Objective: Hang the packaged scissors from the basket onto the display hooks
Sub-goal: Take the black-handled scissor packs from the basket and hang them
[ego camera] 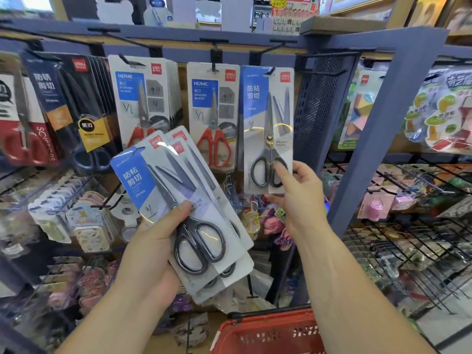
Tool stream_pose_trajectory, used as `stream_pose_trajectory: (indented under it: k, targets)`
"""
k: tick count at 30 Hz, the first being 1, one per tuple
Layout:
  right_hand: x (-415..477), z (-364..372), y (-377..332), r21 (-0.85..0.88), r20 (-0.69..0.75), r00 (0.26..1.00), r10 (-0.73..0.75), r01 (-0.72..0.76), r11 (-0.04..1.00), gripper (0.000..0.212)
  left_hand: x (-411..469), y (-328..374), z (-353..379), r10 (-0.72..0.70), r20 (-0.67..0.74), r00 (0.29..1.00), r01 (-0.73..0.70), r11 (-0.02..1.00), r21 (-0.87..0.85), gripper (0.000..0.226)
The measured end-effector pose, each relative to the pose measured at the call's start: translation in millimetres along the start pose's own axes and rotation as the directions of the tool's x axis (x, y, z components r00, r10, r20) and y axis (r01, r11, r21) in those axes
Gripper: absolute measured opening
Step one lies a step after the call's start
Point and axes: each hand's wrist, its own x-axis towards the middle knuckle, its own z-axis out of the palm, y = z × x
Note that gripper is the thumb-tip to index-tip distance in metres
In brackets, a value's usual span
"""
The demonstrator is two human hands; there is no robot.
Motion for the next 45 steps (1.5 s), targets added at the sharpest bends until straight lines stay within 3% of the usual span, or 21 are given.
stream_pose_trajectory:
  k: [6,9,11,14,17,19,20,23,30,34,38,42,45]
  targets:
    - [38,20,2,-0.013,-0.044,0.973,0.226,-0.227,0.974,0.006,1,2,-2,0.006,-0.027,1.000,-0.006,1.000,-0.004,0.054]
    - [42,18,6,-0.175,-0.099,0.965,0.245,-0.259,0.950,0.049,0,2,-4,0.014,-0.031,0.999,-0.014,1.000,0.007,0.053]
    - [22,16,0,-0.245,-0.109,0.980,0.168,-0.190,0.951,0.055,0,2,-6,0.014,-0.043,0.999,-0.013,1.000,0.015,0.053]
    - [-30,14,-16,-0.210,0.152,0.980,0.128,-0.094,0.973,0.044,0,-1,-5,0.014,-0.064,0.998,-0.013,1.000,0.022,0.053]
    - [-83,9,-16,-0.348,0.489,0.861,0.140,0.045,0.937,0.063,-2,-4,1,-0.001,-0.055,0.998,0.000,1.000,-0.006,0.049]
    - [-106,7,-4,-0.445,0.547,0.825,0.145,0.139,0.885,0.084,-3,-9,5,-0.026,-0.058,0.998,0.025,0.999,-0.021,0.046]
    - [-114,5,3,-0.468,0.530,0.841,0.113,0.179,0.865,0.089,-4,-12,7,-0.033,-0.062,0.998,0.032,0.999,-0.019,0.047]
    - [-123,0,12,-0.448,0.396,0.918,0.034,0.161,0.879,0.079,-10,-19,15,-0.049,-0.050,0.998,0.049,0.999,0.002,0.053]
    - [-129,-9,13,-0.220,0.233,0.972,0.034,0.019,0.975,0.036,-24,-25,19,-0.062,0.013,0.998,0.062,0.998,-0.005,0.047]
    - [-128,-11,14,0.013,0.142,0.987,0.077,-0.080,0.997,0.041,-29,-30,20,-0.018,0.021,1.000,0.017,0.999,0.033,0.046]
    - [-126,-12,14,0.286,0.137,0.975,0.176,-0.209,0.935,0.040,-27,-34,16,0.036,-0.001,0.999,-0.036,0.997,0.074,0.052]
    - [-117,-25,19,0.168,0.116,0.972,0.203,-0.221,0.961,0.049,-20,-36,9,0.082,-0.046,0.996,-0.074,0.984,0.160,0.045]
    - [-110,-38,25,0.060,0.146,0.962,0.231,-0.242,0.968,0.033,-15,-32,2,0.115,-0.050,0.992,-0.101,0.969,0.226,0.043]
